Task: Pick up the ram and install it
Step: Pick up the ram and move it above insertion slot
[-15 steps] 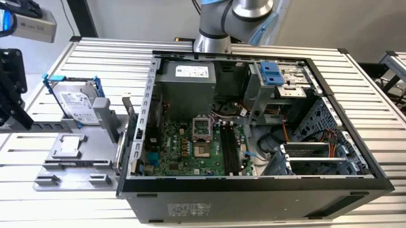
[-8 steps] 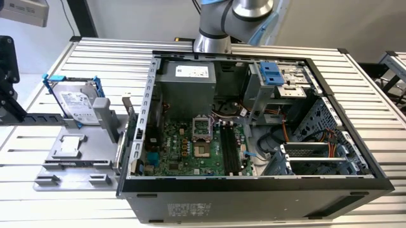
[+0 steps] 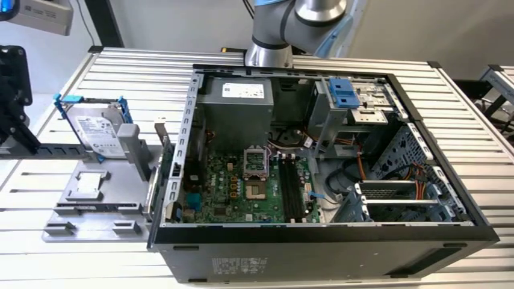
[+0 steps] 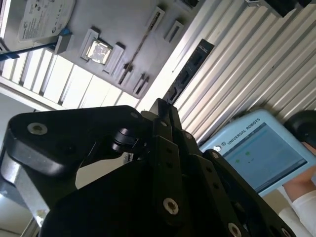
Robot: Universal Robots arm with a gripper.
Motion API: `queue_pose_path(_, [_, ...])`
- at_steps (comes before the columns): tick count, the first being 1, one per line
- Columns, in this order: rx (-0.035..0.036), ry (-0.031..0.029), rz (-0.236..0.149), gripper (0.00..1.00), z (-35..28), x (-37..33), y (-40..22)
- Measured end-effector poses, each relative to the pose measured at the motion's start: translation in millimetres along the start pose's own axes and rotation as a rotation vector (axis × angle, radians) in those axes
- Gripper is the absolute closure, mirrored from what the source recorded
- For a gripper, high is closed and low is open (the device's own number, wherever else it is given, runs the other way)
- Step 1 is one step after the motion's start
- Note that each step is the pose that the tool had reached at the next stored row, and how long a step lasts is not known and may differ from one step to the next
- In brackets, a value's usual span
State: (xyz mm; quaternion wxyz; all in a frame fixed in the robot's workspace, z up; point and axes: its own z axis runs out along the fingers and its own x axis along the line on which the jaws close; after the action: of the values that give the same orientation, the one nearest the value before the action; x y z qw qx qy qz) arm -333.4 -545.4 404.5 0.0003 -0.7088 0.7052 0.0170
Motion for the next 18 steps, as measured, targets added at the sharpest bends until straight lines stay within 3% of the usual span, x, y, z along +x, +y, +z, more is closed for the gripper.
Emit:
queue_pose_path(9, [-0.0180, 0.0000, 0.000, 1.00, -1.0, 0.5, -38.6])
queue_pose_path(14, [-0.0175, -0.0002, 0.000, 1.00, -0.9, 0.5, -39.4])
queue_pose_path(18, [-0.0040, 0.0000, 0.000, 1.00, -1.1, 0.5, -44.3])
